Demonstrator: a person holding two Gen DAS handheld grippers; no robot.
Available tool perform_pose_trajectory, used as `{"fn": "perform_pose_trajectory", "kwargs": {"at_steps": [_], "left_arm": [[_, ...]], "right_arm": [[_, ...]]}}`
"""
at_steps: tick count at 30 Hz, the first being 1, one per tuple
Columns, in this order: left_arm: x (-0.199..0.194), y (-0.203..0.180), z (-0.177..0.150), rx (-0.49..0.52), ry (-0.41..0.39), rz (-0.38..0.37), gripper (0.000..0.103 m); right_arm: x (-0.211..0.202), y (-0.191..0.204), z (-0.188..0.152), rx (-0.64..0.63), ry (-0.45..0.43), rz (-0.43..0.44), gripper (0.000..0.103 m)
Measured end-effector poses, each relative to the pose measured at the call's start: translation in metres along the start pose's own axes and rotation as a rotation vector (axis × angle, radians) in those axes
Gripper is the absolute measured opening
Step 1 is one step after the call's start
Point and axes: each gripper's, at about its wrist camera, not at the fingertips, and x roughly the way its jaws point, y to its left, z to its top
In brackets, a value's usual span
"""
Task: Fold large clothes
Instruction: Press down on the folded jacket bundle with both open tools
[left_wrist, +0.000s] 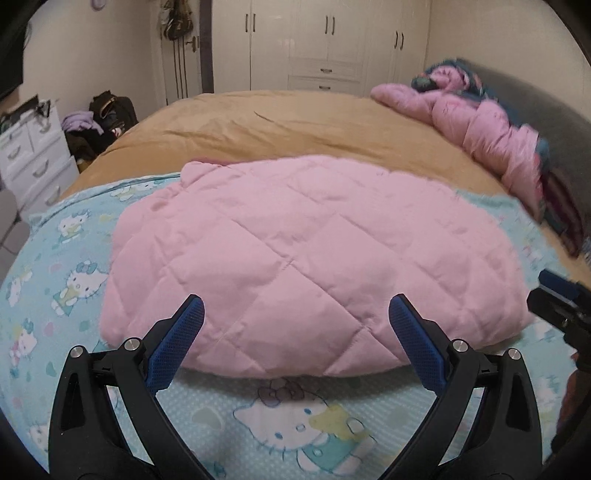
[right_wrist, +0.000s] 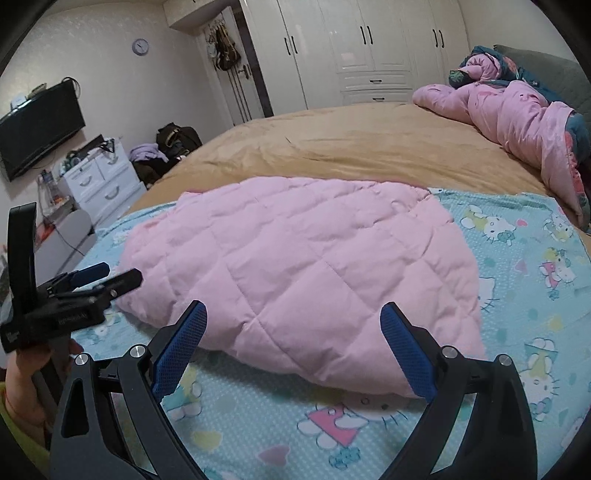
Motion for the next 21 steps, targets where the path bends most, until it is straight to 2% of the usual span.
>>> {"fn": "perform_pose_trajectory", "kwargs": {"at_steps": [5, 9, 11, 13, 17, 21], "left_arm": [[0.035, 0.001, -0.002, 0.014, 0.043, 0.018, 0.094], [0.05, 0.01, -0.006, -0.038, 0.052, -0.028, 0.095], [0.054, 0.011, -0.005, -0.039, 0.058, -0.036, 0.095], [0.061, 0.012, -0.007, -0.054, 0.062, -0.041, 0.095], [0.068, 0.008, -0.01, -0.08, 0.048, -0.019, 0.095], [0.071, 0.006, -0.012, -0.067, 0.044, 0.001, 0.095]], "right_arm": [[0.037, -0.003, 0.004, 0.054, 0.005, -0.058, 0.094], [0.07, -0.01, 0.001, 0.133, 0.051, -0.11, 0.095], [0.083, -0.007, -0.001, 0.116, 0.08, -0.138, 0.099], [0.092, -0.005, -0.005, 0.099, 0.098, -0.156, 0.099], [0.105, -0.014, -0.014, 0.142, 0.1, -0.129, 0.099], [0.114, -0.008, -0.02, 0.104, 0.087, -0.175, 0.099]]}}
